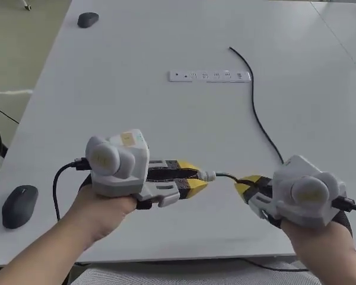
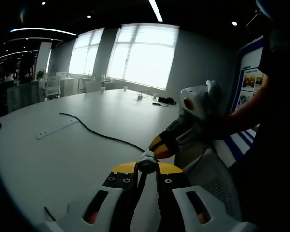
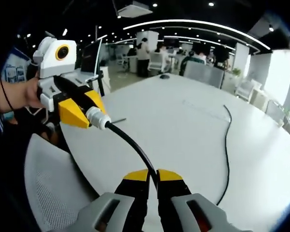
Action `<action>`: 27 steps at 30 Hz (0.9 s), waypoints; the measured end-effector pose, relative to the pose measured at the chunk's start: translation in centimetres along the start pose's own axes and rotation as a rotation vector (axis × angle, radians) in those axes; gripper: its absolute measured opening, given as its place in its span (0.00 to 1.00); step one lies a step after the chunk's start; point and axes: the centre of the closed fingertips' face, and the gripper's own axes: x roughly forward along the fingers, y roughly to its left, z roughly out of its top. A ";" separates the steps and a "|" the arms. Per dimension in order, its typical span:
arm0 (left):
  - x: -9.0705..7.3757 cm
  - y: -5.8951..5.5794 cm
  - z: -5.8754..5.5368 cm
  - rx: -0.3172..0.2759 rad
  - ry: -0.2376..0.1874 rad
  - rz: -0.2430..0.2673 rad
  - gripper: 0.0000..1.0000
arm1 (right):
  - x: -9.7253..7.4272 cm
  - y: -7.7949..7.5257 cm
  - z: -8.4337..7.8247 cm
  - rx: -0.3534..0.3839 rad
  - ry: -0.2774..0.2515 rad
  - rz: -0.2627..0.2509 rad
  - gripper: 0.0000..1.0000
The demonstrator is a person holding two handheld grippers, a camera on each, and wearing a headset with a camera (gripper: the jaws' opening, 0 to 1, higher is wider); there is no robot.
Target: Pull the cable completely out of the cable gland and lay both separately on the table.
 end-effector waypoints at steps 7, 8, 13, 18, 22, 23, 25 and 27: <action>0.6 -0.3 -0.1 0.009 0.010 -0.009 0.15 | 0.4 -1.3 -2.6 0.173 0.036 -0.014 0.00; 0.7 -0.3 -0.2 0.008 0.013 -0.012 0.15 | 0.4 -1.3 -2.9 0.172 0.043 -0.016 0.00; 1.0 -0.5 -0.6 0.012 0.029 -0.018 0.15 | 0.4 -1.2 -3.4 0.146 0.048 -0.018 0.00; 1.1 -0.5 -0.6 0.009 0.029 -0.018 0.15 | 0.3 -1.2 -3.5 0.151 0.048 -0.016 0.00; 1.0 -0.3 -0.4 0.006 0.023 -0.016 0.15 | 0.2 -1.2 -3.3 0.144 0.043 -0.013 0.01; 1.0 -0.3 -0.4 0.005 0.023 -0.016 0.15 | 0.1 -1.2 -3.2 0.139 0.039 -0.015 0.01; 0.8 -0.2 -0.2 0.005 0.018 -0.015 0.15 | 0.0 -1.0 -3.0 0.143 0.039 -0.006 0.01; 0.7 -0.1 -0.2 0.005 0.019 -0.013 0.15 | -0.1 -0.8 -2.9 0.142 0.033 0.002 0.02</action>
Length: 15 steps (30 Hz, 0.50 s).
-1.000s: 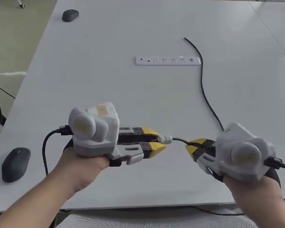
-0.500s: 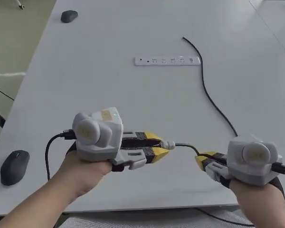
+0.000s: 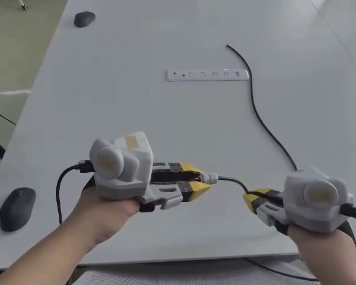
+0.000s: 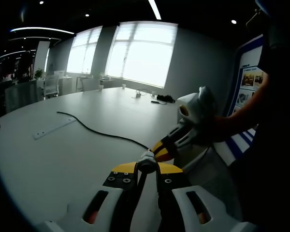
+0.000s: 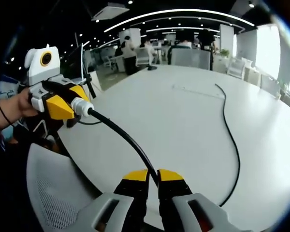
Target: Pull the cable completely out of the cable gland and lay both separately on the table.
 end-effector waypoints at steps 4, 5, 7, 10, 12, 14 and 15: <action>-0.2 0.1 -0.1 -0.002 -0.002 0.001 0.15 | -0.4 0.2 0.2 -0.060 0.003 -0.013 0.02; -0.2 0.1 0.0 -0.002 -0.003 -0.001 0.15 | -0.5 0.3 0.2 -0.071 0.006 -0.015 0.02; -0.2 0.0 -0.1 -0.001 -0.002 -0.007 0.15 | -0.8 0.4 0.5 -0.093 -0.001 -0.022 0.04; -0.2 -0.1 -0.2 -0.004 0.002 -0.015 0.15 | -1.2 0.7 0.9 -0.124 -0.010 -0.020 0.09; -0.2 -0.2 -0.3 -0.004 0.003 -0.021 0.15 | -1.6 1.1 1.3 -0.156 -0.014 -0.016 0.13; -0.1 -0.3 -0.3 -0.003 0.003 -0.028 0.15 | -2.0 1.6 1.8 -0.190 -0.021 -0.009 0.16; -0.1 -0.3 -0.4 -0.001 0.004 -0.030 0.15 | -2.1 1.8 2.1 -0.202 -0.026 -0.007 0.17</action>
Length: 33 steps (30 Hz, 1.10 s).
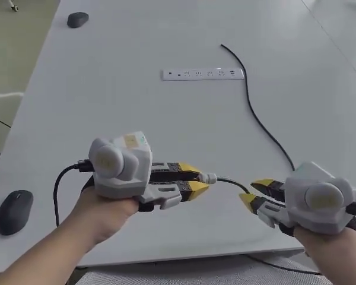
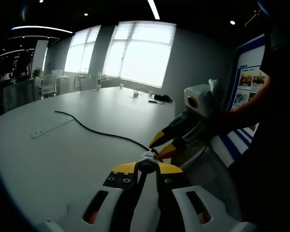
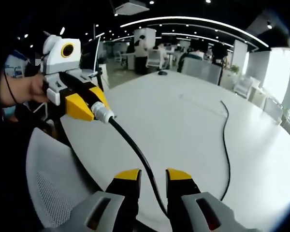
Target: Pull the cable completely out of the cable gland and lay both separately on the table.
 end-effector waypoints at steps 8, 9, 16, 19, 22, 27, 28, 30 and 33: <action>0.2 -0.1 0.1 -0.002 0.007 -0.009 0.15 | -0.3 1.8 3.1 -0.270 -0.019 0.024 0.19; 0.3 -0.2 0.1 0.000 0.009 -0.010 0.15 | -0.2 2.1 3.4 -0.289 -0.022 0.029 0.19; 0.2 -0.2 -0.2 0.009 0.017 -0.004 0.15 | 0.8 4.0 5.0 -0.408 -0.032 0.062 0.13; 0.2 -0.2 -0.2 0.007 0.018 0.000 0.15 | 1.0 4.3 5.2 -0.448 -0.025 0.069 0.11; 0.2 -0.2 -0.3 0.010 0.018 -0.005 0.15 | 1.2 4.5 4.9 -0.476 -0.024 0.078 0.08; 0.3 -0.2 -0.4 0.012 0.028 -0.009 0.15 | 1.2 4.9 4.7 -0.515 -0.024 0.100 0.04; 0.2 -0.2 -0.4 0.015 0.028 -0.010 0.15 | 1.2 5.0 4.7 -0.520 -0.024 0.107 0.03; 0.2 -0.2 -0.5 0.012 0.030 -0.012 0.15 | 1.2 5.2 4.6 -0.538 -0.026 0.107 0.01; 0.1 -0.3 -0.7 0.018 0.037 -0.013 0.15 | 1.3 5.4 4.5 -0.536 -0.026 0.113 0.01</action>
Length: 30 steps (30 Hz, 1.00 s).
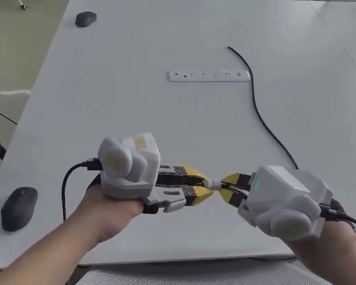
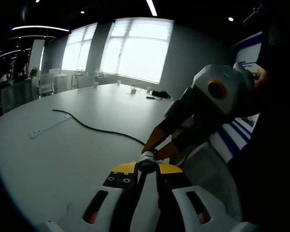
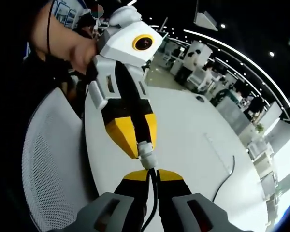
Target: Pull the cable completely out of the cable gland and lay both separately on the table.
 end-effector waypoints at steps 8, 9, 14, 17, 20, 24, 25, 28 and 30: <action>0.2 0.0 0.2 0.008 -0.002 -0.006 0.15 | -0.1 -0.4 -0.2 0.050 -0.007 -0.003 0.00; 0.2 0.0 0.2 0.007 -0.002 -0.005 0.15 | -0.1 -0.5 -0.2 0.062 -0.009 -0.004 0.00; 0.1 0.4 0.3 0.006 -0.007 0.004 0.15 | 0.1 -1.0 -0.8 0.117 0.000 -0.017 0.00; 0.1 0.4 0.3 0.007 -0.008 0.006 0.15 | 0.1 -1.2 -1.2 0.151 0.002 -0.022 0.00; 0.0 0.5 0.2 0.002 -0.010 0.010 0.15 | 0.2 -1.5 -2.0 0.193 0.013 -0.030 0.00; -0.1 0.5 0.3 0.001 -0.016 0.014 0.15 | 0.3 -1.9 -3.2 0.268 0.025 -0.044 0.00; -0.1 0.5 0.3 0.001 -0.016 0.014 0.15 | 0.3 -2.0 -3.3 0.275 0.026 -0.046 0.00; -0.1 0.5 0.4 0.002 -0.019 0.015 0.15 | 0.4 -2.2 -4.3 0.352 0.027 -0.055 0.00; 0.0 0.4 0.4 0.002 -0.019 0.015 0.15 | 0.5 -2.3 -4.9 0.393 0.028 -0.060 0.00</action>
